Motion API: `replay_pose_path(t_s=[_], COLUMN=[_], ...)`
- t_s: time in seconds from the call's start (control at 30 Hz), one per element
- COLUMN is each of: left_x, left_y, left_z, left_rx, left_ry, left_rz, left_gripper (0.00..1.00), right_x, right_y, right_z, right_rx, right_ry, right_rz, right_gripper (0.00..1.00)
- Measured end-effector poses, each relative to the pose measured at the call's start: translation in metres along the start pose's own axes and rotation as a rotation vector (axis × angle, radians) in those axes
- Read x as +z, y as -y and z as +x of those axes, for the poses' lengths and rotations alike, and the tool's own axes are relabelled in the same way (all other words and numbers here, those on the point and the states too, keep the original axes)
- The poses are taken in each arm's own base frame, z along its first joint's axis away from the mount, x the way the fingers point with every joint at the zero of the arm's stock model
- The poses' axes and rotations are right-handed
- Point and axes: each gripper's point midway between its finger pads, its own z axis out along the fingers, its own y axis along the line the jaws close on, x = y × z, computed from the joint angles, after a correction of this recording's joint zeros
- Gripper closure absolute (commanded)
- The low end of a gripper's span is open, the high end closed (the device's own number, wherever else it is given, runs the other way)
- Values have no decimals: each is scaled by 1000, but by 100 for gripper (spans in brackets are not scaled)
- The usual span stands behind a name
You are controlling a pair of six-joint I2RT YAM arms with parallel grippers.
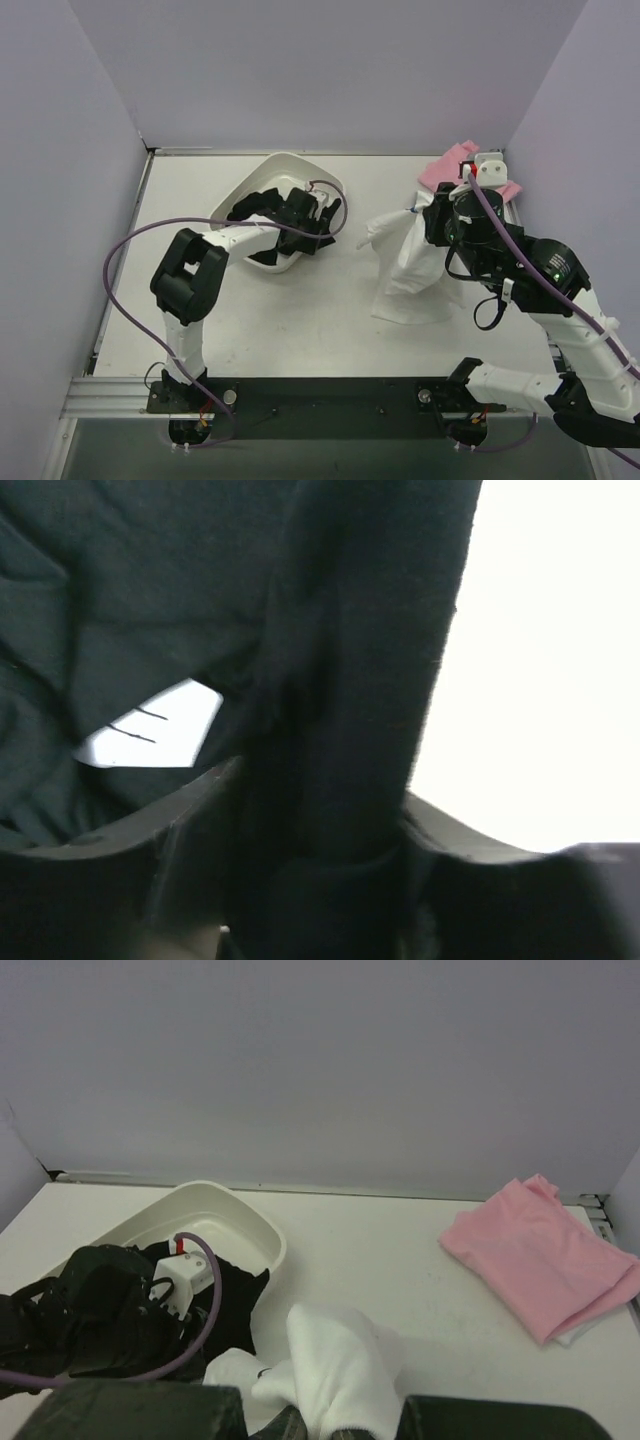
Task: Fold and stack the t-shirts
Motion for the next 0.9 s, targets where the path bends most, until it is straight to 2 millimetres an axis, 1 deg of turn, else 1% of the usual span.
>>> replay_pose_path(t_s=[0.07,0.1,0.13,0.2,0.27,0.33,0.43,0.5,0.67,0.77,0.87,0.9], left_x=[3,3,4,6,7,7,8,9,8,8,10,11], left_y=[-21,-29,-41,-60,-80,-98,-131,-157,-233,-272,-297,-302], left_z=[-4,-7,-10,-18,-17,-19,-25,-30,-40,-44,-50,-52], left_rx=[-21,-17,-6,15,9,-14,-56,-96,-214,-262,-285,-285], left_ry=[-4,-4,-1,12,-6,-8,-7,-7,-3,-8,-9,-11], left_rz=[-30,-45,-70,-113,-161,-187,-218,-247,-318,-361,-388,-393], left_gripper=[71,96,100,100,100,100,100,100,100,100,100,100], right_x=[2,3,4,7,10,13,17,19,23,25,28,30], right_y=[-2,-2,-3,-5,-8,-11,-15,-17,-22,-26,-28,-28], right_z=[3,5,8,13,18,23,31,36,44,48,56,60], right_rx=[1,1,2,1,1,3,6,3,2,5,1,-3], right_ry=[-5,-8,-12,-21,-31,-43,-58,-70,-92,-99,-117,-125], right_rz=[-7,-9,-12,-17,-24,-32,-43,-48,-66,-81,-89,-88], right_gripper=[100,100,100,100,100,100,100,100,100,100,100,100])
